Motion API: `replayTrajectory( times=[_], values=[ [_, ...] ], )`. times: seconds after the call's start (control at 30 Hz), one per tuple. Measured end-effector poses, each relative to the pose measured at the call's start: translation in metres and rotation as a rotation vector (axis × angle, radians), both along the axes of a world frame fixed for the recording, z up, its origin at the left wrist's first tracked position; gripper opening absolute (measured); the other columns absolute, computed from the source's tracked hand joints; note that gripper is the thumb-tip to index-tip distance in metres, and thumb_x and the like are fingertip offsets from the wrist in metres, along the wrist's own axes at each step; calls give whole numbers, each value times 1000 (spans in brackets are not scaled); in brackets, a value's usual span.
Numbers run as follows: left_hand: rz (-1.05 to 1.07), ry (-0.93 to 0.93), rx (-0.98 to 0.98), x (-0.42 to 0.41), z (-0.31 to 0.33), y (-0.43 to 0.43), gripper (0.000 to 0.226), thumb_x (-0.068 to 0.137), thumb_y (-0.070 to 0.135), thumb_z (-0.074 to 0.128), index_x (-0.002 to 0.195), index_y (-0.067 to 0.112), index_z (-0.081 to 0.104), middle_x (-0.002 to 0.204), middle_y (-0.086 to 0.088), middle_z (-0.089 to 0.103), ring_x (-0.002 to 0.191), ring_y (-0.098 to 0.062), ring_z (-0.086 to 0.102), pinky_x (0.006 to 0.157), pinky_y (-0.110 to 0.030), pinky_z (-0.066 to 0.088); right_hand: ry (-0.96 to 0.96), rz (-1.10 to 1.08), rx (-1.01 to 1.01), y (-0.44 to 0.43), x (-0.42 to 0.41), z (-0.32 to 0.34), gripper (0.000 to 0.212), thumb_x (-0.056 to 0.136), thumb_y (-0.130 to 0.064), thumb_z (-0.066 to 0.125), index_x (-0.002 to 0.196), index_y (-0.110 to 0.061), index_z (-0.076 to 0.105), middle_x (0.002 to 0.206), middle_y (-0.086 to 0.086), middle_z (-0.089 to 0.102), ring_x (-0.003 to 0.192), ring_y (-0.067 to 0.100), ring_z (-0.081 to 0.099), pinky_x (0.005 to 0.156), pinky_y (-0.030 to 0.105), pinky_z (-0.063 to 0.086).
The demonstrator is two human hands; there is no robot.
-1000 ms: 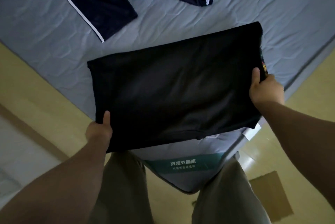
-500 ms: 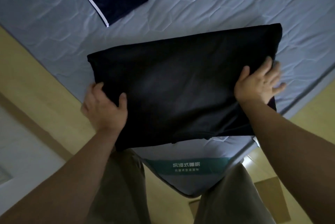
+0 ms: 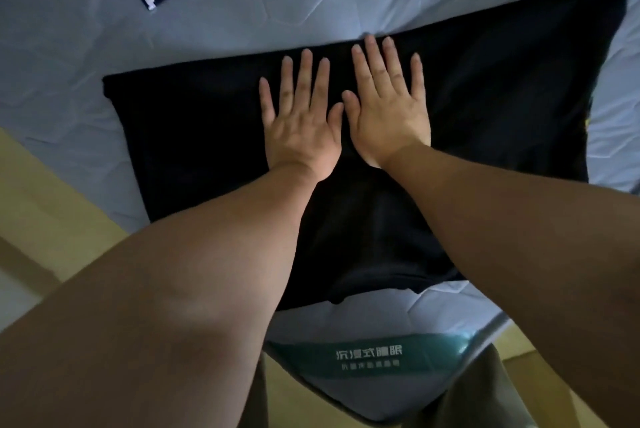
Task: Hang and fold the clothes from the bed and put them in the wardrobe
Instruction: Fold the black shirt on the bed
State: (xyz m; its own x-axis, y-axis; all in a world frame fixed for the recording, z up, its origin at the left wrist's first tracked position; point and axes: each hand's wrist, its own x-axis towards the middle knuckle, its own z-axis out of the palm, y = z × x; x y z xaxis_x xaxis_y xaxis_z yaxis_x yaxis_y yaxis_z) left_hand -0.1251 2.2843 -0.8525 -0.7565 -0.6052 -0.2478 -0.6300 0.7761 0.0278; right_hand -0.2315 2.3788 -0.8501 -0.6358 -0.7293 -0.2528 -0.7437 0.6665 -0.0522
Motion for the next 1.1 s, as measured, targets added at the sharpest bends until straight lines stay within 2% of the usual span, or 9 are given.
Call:
replayTrajectory(
  times=[0.17, 0.27, 0.4, 0.57, 0.7, 0.83, 0.93, 1.0, 1.1],
  values=[
    [-31, -23, 116, 3, 19, -17, 65, 101, 54, 11, 161, 28, 8, 169, 5, 2, 156, -22, 0, 125, -51, 2, -83, 17, 21, 3, -9, 18, 68, 102, -53, 2, 161, -20, -2, 169, -4, -7, 155, 15, -9, 125, 46, -5],
    [82, -44, 86, 32, 24, -50, 68, 101, 56, 12, 161, 24, 11, 169, 4, 5, 155, -25, 3, 124, -51, 1, -91, -1, 52, 20, -31, 28, 72, 101, -58, 1, 161, -19, -3, 169, -5, -8, 154, 12, -10, 124, 43, -8],
    [160, -63, 59, 78, 23, -93, 72, 101, 58, 10, 161, 19, 6, 169, 0, 2, 155, -25, 1, 125, -46, -1, -48, -126, 51, 52, -67, 31, 75, 100, -61, 5, 161, -18, 1, 169, -4, -3, 155, 13, -6, 124, 43, -7],
    [204, -57, -33, 85, 22, -91, 73, 100, 62, 7, 161, 22, 4, 169, -1, -1, 155, -22, -4, 117, -38, -23, -48, -181, 11, 89, -106, 27, 75, 100, -62, 9, 161, -19, 2, 169, -3, 0, 155, 12, -4, 125, 44, -5],
    [343, -39, -61, 91, 21, -92, 75, 98, 67, 14, 160, 26, 5, 169, -2, -1, 155, -23, -5, 118, -53, -12, -19, -183, 5, 104, -123, 22, 79, 99, -66, 6, 161, -18, -1, 169, -2, -3, 155, 13, -6, 125, 43, -4],
    [512, 11, 31, 83, 22, -106, 81, 94, 69, 18, 161, 24, 11, 169, -8, 2, 155, -27, 0, 124, -53, 2, 44, -276, 29, 108, -121, 20, 84, 96, -72, 3, 161, -20, -2, 169, 1, -5, 155, 16, -7, 123, 50, -9],
    [525, -84, 53, 78, 31, -111, 82, 94, 69, 14, 161, 22, 7, 169, -10, 0, 155, -27, -3, 123, -56, 1, 24, -426, 44, 102, -117, 27, 88, 94, -72, 1, 161, -16, -2, 169, 2, -5, 155, 20, -7, 122, 56, -7],
    [499, -110, -24, 72, 44, -99, 82, 95, 66, 9, 161, 17, 5, 168, -14, 0, 155, -31, -5, 121, -61, -2, 14, -491, 36, 99, -109, 37, 87, 95, -69, 0, 161, -12, 0, 169, 5, -4, 155, 22, -7, 122, 58, -4],
    [287, 30, -68, 58, 71, -40, 75, 101, 58, 16, 160, 12, 14, 167, -16, 7, 155, -34, 2, 121, -62, -3, 23, -448, -46, 85, -57, 60, 79, 101, -59, 9, 160, -7, 9, 169, 10, 5, 155, 26, 1, 122, 60, 1]
  ],
)
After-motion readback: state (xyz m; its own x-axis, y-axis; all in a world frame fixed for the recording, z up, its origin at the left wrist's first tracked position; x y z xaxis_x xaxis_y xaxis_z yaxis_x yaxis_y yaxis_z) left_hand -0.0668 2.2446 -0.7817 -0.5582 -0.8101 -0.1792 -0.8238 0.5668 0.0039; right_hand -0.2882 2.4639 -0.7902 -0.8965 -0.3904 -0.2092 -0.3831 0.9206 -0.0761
